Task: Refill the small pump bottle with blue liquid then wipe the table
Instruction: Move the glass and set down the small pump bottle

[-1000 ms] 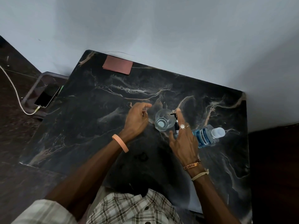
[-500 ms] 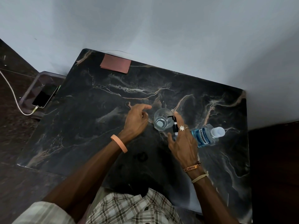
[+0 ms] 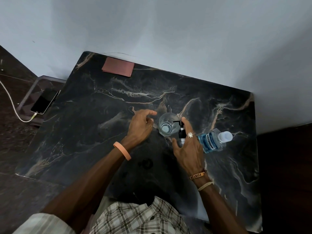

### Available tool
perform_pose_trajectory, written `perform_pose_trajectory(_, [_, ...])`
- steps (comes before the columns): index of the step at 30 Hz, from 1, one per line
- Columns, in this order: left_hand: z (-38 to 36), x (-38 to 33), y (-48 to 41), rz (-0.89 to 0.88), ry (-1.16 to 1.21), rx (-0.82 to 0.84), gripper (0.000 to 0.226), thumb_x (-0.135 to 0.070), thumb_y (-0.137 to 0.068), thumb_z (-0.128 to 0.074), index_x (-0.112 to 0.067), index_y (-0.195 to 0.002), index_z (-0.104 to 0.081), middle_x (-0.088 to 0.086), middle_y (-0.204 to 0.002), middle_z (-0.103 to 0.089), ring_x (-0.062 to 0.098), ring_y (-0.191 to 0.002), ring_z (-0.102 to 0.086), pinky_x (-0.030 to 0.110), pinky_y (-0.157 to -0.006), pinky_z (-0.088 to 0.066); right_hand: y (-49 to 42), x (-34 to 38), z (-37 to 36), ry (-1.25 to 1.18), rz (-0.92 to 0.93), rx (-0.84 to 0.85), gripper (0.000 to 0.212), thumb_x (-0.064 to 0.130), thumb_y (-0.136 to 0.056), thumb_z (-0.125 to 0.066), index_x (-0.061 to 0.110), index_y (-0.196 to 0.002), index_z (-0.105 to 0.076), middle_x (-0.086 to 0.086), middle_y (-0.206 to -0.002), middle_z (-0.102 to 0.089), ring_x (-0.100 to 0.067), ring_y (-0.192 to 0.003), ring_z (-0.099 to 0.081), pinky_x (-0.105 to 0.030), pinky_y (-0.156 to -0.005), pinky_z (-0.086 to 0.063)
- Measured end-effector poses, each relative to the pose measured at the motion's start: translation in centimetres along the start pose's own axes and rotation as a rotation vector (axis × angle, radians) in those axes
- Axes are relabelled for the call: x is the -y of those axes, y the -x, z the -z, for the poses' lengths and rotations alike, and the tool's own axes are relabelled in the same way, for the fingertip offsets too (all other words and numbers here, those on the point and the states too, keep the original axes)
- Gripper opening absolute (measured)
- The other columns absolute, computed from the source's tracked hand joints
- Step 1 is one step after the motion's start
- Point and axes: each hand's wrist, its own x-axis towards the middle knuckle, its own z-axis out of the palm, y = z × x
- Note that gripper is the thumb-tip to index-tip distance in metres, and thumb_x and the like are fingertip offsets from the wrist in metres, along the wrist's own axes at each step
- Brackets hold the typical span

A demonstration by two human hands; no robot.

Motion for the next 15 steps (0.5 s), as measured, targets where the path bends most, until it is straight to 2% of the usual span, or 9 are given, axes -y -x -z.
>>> perform_pose_trajectory(1, [0.0, 0.0, 0.0, 0.002, 0.006, 0.0, 0.03, -0.008, -0.091, -0.058, -0.022, -0.116, -0.067, -0.001, -0.125, -0.064, 0.012, -0.11, -0.06, 0.03, -0.095, -0.051, 0.0, 0.1, 0.0, -0.014, 0.003, -0.032, 0.082, 0.024, -0.087, -0.071, 0.036, -0.152, -0.022, 0.001, -0.146, -0.049, -0.003, -0.116, -0.055, -0.01, -0.093, -0.043])
perform_pose_trajectory(2, [0.1, 0.0, 0.0, 0.004, 0.006, 0.001, 0.03, -0.008, -0.091, -0.058, -0.023, -0.115, -0.067, -0.001, -0.124, -0.064, 0.011, -0.109, -0.06, 0.029, -0.094, -0.051, 0.1, 0.2, 0.0, -0.017, 0.003, -0.051, 0.083, 0.025, -0.088, -0.071, 0.036, -0.153, -0.022, 0.001, -0.146, -0.049, 0.002, -0.116, -0.05, -0.006, -0.091, -0.041])
perform_pose_trajectory(3, [0.1, 0.0, 0.0, 0.005, -0.001, 0.003, 0.03, -0.008, -0.091, -0.059, -0.023, -0.115, -0.067, 0.0, -0.124, -0.064, 0.01, -0.107, -0.06, 0.027, -0.093, -0.05, 0.1, 0.1, 0.0, -0.003, 0.007, -0.041, 0.08, 0.028, -0.089, -0.07, 0.037, -0.153, -0.021, 0.0, -0.144, -0.051, 0.002, -0.116, -0.051, -0.009, -0.091, -0.044])
perform_pose_trajectory(5, [0.1, 0.2, 0.3, 0.005, -0.026, -0.001, 0.029, -0.008, -0.091, -0.059, -0.023, -0.115, -0.067, 0.001, -0.123, -0.064, 0.008, -0.103, -0.059, 0.024, -0.091, -0.048, 0.2, 0.0, -0.1, 0.037, 0.003, 0.023, 0.077, 0.035, -0.092, -0.067, 0.038, -0.153, -0.02, -0.002, -0.139, -0.055, -0.013, -0.117, -0.058, -0.027, -0.095, -0.051])
perform_pose_trajectory(6, [0.1, 0.3, 0.4, 0.002, -0.032, -0.001, 0.028, -0.008, -0.091, -0.06, -0.023, -0.114, -0.067, 0.001, -0.122, -0.064, 0.007, -0.102, -0.058, 0.022, -0.09, -0.047, 0.3, 0.0, -0.1, 0.018, -0.002, 0.023, 0.079, 0.034, -0.091, -0.068, 0.039, -0.153, -0.02, 0.0, -0.141, -0.053, -0.015, -0.12, -0.057, -0.028, -0.097, -0.048])
perform_pose_trajectory(8, [0.1, 0.2, 0.5, -0.005, -0.019, -0.001, 0.028, -0.008, -0.091, -0.06, -0.022, -0.114, -0.067, 0.001, -0.121, -0.064, 0.006, -0.101, -0.059, 0.023, -0.089, -0.048, 0.4, 0.1, 0.0, -0.032, -0.001, -0.045, 0.087, 0.032, -0.089, -0.071, 0.044, -0.152, -0.014, 0.001, -0.146, -0.049, -0.008, -0.123, -0.052, -0.022, -0.096, -0.041])
perform_pose_trajectory(10, [0.2, 0.2, 0.7, -0.005, -0.01, -0.001, 0.027, -0.007, -0.092, -0.06, -0.021, -0.114, -0.067, 0.001, -0.119, -0.064, 0.008, -0.101, -0.061, 0.027, -0.089, -0.052, 0.3, 0.4, 0.0, -0.096, -0.027, -0.069, 0.091, 0.035, -0.089, -0.071, 0.049, -0.152, -0.006, 0.002, -0.149, -0.044, -0.001, -0.124, -0.043, -0.024, -0.099, -0.037])
perform_pose_trajectory(13, [0.3, 0.2, 1.5, 0.004, 0.029, 0.024, 0.029, -0.004, -0.091, -0.061, -0.019, -0.115, -0.065, 0.002, -0.116, -0.065, 0.01, -0.1, -0.064, 0.029, -0.086, -0.056, 0.5, 0.0, -0.3, -0.341, -0.115, -0.071, 0.092, 0.026, -0.089, -0.068, 0.039, -0.155, -0.005, 0.01, -0.161, -0.022, 0.0, -0.144, -0.025, -0.024, -0.115, -0.024])
perform_pose_trajectory(15, [0.6, 0.1, 2.4, 0.005, 0.077, 0.065, 0.036, 0.0, -0.087, -0.063, -0.021, -0.115, -0.065, -0.002, -0.115, -0.067, 0.008, -0.098, -0.066, 0.02, -0.082, -0.055, 0.8, 0.3, -0.5, -0.463, -0.138, -0.08, 0.092, 0.021, -0.086, -0.064, 0.033, -0.156, -0.005, 0.022, -0.16, -0.016, 0.003, -0.145, -0.019, -0.018, -0.116, -0.021])
